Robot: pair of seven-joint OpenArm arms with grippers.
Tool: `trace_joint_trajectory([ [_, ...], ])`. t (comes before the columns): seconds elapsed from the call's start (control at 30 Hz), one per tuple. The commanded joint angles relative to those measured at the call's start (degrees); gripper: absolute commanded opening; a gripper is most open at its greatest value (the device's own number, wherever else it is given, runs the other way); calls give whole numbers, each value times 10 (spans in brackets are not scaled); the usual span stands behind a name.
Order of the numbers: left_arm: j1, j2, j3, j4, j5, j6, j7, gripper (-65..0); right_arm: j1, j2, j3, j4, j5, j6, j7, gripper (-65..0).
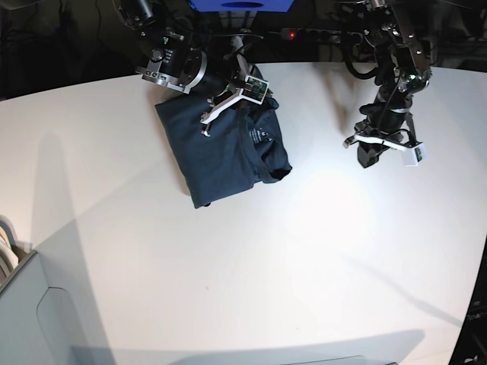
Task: Fold the T-shirt properly
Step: 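Release the folded end and lift the right gripper off the bundle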
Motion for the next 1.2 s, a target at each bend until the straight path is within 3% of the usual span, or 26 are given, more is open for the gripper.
trace_joint_trajectory([
  [0.0, -3, -4, -1, 10, -5, -6, -10, -650, 2, 0, -2, 1, 11, 7, 11, -637],
  [0.1, -3, -4, -1, 11, -5, -6, -10, -650, 4, 1, -2, -17, 11, 7, 11, -544],
  [0.3, -3, -5, -2, 13, -5, -6, -10, -650, 2, 12, -18, -17, 11, 7, 11, -281],
  [0.37, -4, -5, -2, 13, -5, -6, -10, -650, 3, 23, -28, 2, 11, 7, 15, -243],
  [0.5, -4, -5, -8, 13, -5, -6, -10, -650, 6, 33, -7, 57, 11, 7, 16, -242],
  [0.77, -2, -4, -52, 13, -5, -6, -10, -650, 32, 6, 66, 35, 11, 7, 11, -240],
  [1.17, 0, -3, -70, 13, -5, -6, -10, -650, 33, 0, -64, -82, 12, 7, 17, -236],
])
